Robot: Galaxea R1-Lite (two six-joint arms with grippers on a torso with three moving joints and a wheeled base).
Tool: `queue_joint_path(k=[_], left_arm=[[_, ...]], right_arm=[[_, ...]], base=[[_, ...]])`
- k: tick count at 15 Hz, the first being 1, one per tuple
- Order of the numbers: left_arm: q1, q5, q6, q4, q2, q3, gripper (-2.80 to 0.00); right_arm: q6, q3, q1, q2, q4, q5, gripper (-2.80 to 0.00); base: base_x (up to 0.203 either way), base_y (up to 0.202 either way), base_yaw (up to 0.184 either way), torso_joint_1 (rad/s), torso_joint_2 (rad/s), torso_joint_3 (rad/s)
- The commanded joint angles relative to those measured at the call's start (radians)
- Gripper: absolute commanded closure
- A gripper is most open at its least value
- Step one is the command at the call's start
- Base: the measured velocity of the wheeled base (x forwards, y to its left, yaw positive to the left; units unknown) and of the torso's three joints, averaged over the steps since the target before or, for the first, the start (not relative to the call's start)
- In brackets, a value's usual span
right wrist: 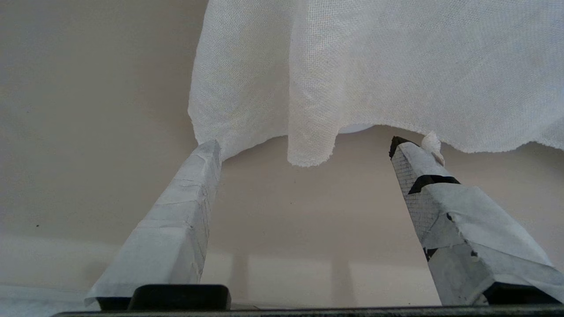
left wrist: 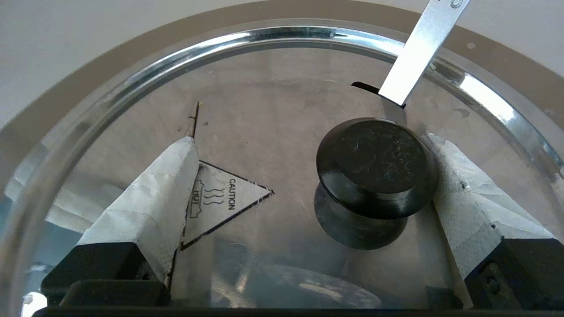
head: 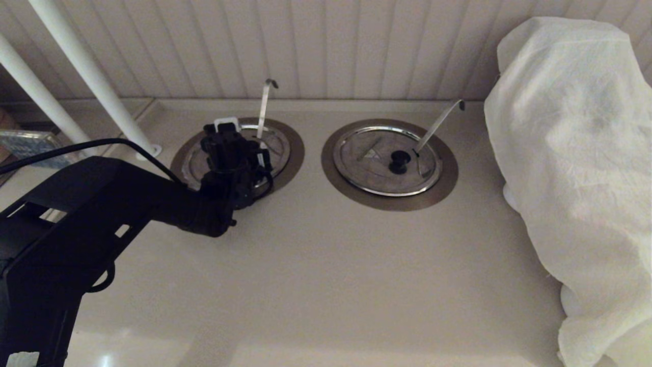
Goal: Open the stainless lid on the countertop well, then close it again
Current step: Open the lid
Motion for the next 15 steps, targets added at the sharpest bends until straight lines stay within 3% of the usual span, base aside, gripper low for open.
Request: queue_joint_path(k=[1,5,12,15], left_arm=[[0.018,0.004,0.018,-0.003,-0.025,0.004,-2.8],[0.06,-0.009,0.026,0.003,-0.093,0.03,-2.8],[0.066,-0.016,0.055,0.0,-0.139,0.076,-2.8],[0.088,-0.015,0.092,-0.006,-0.147,0.104,-2.8]], right_arm=[[0.0,0.002,0.0,-0.002,0.0,0.0,-2.8],[0.0,0.002,0.0,-0.002,0.0,0.001,-2.8],[0.0,0.002,0.0,-0.002,0.0,0.0,-2.8],[0.0,0.002,0.0,-0.002,0.0,0.0,-2.8]], base=[[0.0,0.0,0.0,0.0,0.0,0.0],[0.0,0.0,0.0,0.0,0.0,0.0],[0.0,0.0,0.0,0.0,0.0,0.0],[0.0,0.0,0.0,0.0,0.0,0.0]])
